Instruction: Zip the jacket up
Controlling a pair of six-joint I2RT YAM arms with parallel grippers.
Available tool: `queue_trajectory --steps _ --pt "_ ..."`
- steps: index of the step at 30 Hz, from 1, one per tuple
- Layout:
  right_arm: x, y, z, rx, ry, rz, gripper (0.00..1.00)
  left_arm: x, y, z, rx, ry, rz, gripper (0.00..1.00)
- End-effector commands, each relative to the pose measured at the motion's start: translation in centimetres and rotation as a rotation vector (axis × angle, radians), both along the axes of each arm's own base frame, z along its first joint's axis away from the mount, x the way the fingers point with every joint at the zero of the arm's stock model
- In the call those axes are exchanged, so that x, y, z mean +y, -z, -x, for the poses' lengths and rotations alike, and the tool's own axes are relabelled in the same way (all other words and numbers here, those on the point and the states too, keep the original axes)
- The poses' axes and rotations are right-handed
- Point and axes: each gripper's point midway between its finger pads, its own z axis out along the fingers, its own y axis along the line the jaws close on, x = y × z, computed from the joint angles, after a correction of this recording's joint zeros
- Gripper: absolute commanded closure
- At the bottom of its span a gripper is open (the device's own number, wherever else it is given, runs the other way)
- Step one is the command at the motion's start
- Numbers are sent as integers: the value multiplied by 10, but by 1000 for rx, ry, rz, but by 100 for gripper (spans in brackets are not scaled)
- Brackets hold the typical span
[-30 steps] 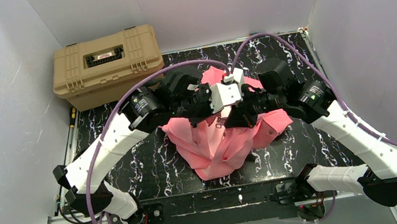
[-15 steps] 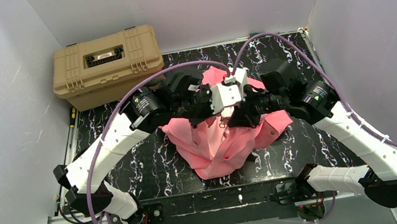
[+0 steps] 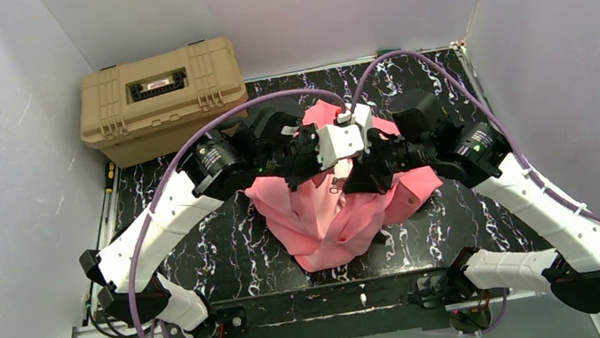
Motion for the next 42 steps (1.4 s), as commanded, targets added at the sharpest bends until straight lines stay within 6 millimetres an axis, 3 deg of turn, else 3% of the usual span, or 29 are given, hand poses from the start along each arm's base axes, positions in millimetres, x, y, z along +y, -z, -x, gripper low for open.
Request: queue_trajectory --steps 1,11,42 --pt "6 -13 -1 -37 -12 -50 99 0 -16 6 -9 7 44 100" --pt "2 -22 -2 -65 -2 -47 99 2 -5 8 6 11 20 100" --pt "5 -32 -5 -86 -5 -62 99 2 1 12 33 22 12 100"
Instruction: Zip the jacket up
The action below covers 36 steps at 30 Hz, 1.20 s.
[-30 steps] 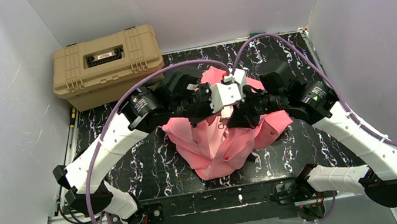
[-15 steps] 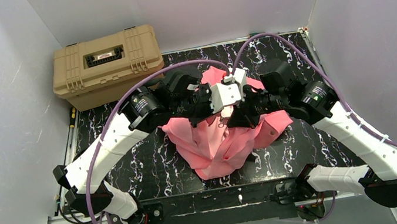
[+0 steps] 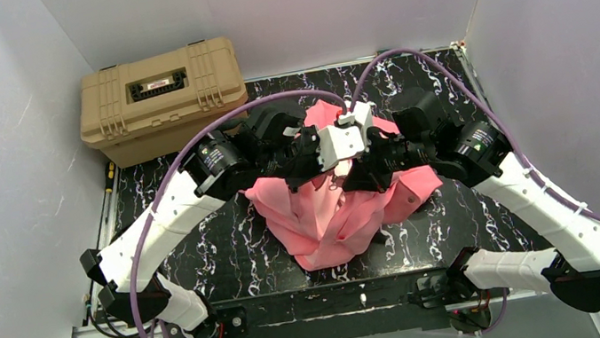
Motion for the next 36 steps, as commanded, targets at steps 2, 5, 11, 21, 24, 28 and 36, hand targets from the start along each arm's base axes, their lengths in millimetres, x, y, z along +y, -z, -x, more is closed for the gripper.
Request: queue_trajectory --steps 2,5,11,21,24,28,36 --pt "5 -30 -1 -72 -16 -68 99 2 -4 11 17 22 22 100" --pt "4 -30 -1 -72 -16 -67 99 2 -3 11 18 22 19 100" --pt "-2 -30 -1 -85 0 -52 99 3 -1 12 23 25 14 100" --pt "-4 -28 0 -88 -1 -43 99 3 -1 16 37 41 16 100" --pt "0 -30 -1 -89 -9 -55 99 3 -1 17 42 45 14 100" --pt "3 -34 -2 -91 -17 -66 99 3 1 19 46 50 8 100" --pt "0 -42 2 -114 -29 -81 99 4 4 22 52 59 -4 100"
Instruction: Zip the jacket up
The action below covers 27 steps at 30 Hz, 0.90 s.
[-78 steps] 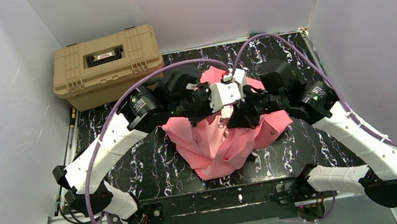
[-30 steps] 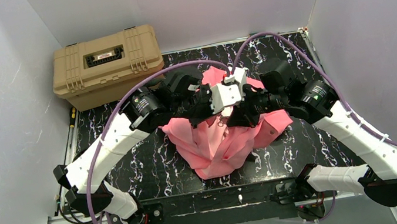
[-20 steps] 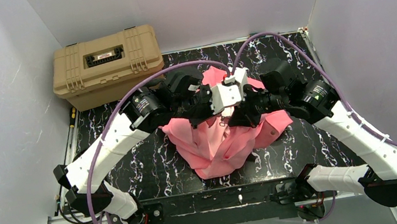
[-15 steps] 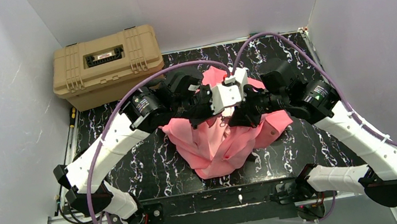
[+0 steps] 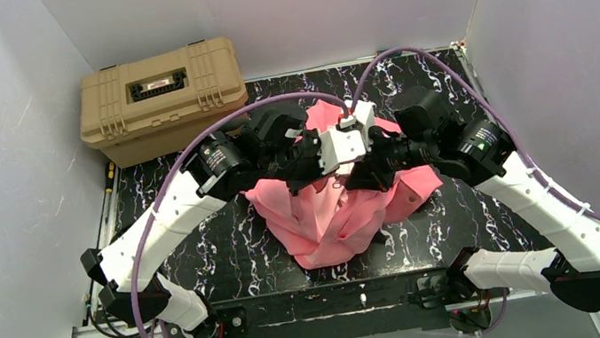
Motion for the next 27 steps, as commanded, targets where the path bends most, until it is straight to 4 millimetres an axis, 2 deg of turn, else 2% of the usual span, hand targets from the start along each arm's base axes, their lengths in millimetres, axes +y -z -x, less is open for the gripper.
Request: queue_trajectory --steps 1,7,11,21,27 --pt "7 -41 4 -95 -45 -107 99 5 0 16 30 38 2 100" --pt "11 -43 14 -78 -108 -127 99 5 4 19 67 38 -36 100" --pt "8 -40 21 -74 -135 -126 99 9 0 17 24 46 -26 100" --pt "3 -38 24 -85 -141 -110 99 13 -1 44 45 206 4 100" --pt "4 -38 31 -59 -167 -121 99 13 1 44 43 204 -10 100"
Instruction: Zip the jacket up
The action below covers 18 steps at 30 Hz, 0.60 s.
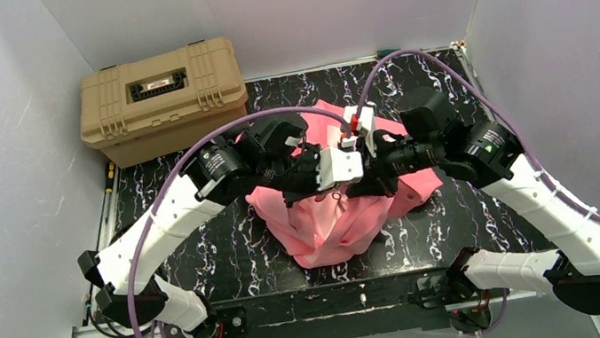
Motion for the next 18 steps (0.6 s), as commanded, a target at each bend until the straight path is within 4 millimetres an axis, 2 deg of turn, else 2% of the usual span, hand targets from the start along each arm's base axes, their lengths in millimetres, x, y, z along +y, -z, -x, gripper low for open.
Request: queue_trajectory --steps 1,9,18 --pt "2 -25 12 -41 -54 -78 99 7 -14 16 -1 50 36 100" --pt "4 -12 20 10 -85 -74 99 8 -47 10 -107 34 158 100" --pt "14 -12 20 3 -112 -72 99 9 -49 17 -103 77 173 100"
